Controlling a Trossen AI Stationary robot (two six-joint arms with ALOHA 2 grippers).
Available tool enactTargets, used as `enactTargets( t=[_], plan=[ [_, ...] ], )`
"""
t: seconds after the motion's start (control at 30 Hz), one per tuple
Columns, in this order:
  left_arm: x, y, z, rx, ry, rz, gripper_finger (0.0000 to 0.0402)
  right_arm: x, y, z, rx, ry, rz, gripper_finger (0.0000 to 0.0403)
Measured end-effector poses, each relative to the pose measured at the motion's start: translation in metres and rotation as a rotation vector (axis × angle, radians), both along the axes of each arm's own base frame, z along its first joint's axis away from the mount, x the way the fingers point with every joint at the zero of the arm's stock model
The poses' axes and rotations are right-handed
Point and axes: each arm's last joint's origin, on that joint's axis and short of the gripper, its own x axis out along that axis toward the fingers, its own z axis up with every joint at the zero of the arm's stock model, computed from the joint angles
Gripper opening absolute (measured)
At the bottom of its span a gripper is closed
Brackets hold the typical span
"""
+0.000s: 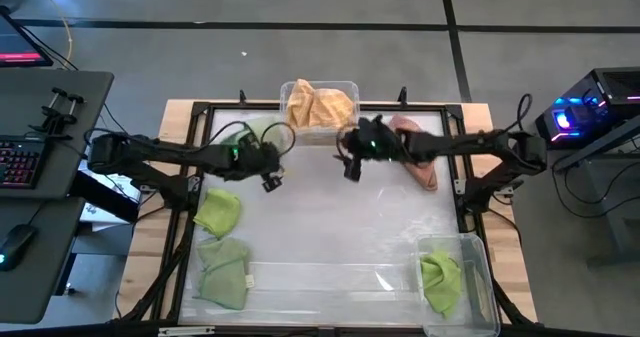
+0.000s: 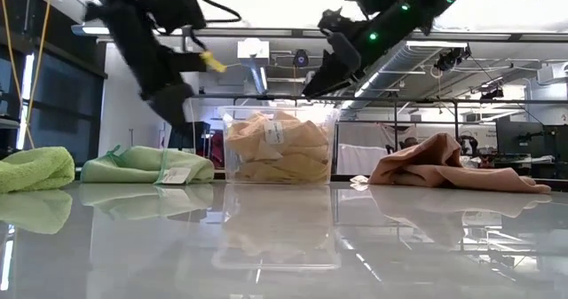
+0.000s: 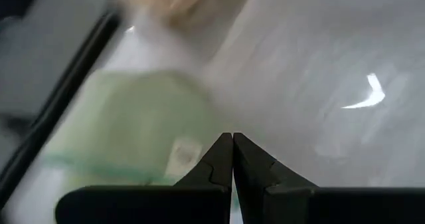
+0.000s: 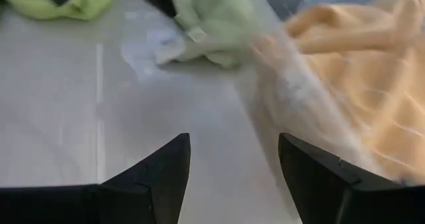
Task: Sort towels by color in basket
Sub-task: Put the top green towel into the bottom transparent bin
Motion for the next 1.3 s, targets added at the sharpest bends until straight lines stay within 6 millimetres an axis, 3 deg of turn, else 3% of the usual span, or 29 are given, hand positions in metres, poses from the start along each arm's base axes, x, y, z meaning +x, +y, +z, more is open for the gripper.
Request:
enactTargets(
  t=[0.17, 0.33, 0.63, 0.73, 0.83, 1.03, 1.23, 1.3],
  plan=[
    [-0.022, -0.011, -0.011, 0.114, -0.030, 0.141, 0.0002, -0.005, 0.048, -0.031, -0.011, -0.091, 0.137, 0.0224],
    [-0.035, 0.010, -0.029, 0.087, -0.100, 0.284, 0.0031, -0.016, 0.081, -0.053, -0.011, -0.142, 0.242, 0.0224],
    [-0.054, 0.074, -0.042, -0.060, -0.238, 0.382, 0.0167, -0.020, 0.089, -0.058, -0.023, -0.135, 0.217, 0.0224],
    [-0.067, 0.086, -0.051, -0.130, -0.248, 0.399, 0.0207, -0.020, 0.089, -0.058, -0.022, -0.136, 0.216, 0.0224],
    [-0.076, 0.089, -0.064, -0.183, -0.212, 0.393, 0.0220, -0.020, 0.089, -0.058, -0.024, -0.135, 0.216, 0.0224],
    [-0.075, 0.083, -0.083, -0.229, -0.169, 0.354, 0.0174, -0.020, 0.089, -0.058, -0.032, -0.132, 0.221, 0.0224],
    [-0.064, 0.065, -0.087, -0.241, -0.134, 0.261, 0.0035, -0.025, 0.088, -0.064, -0.058, -0.038, 0.238, 0.0224],
    [-0.061, 0.054, -0.085, -0.270, -0.136, 0.227, 0.0014, -0.030, 0.087, -0.065, -0.050, 0.014, 0.211, 0.0224]
  ],
)
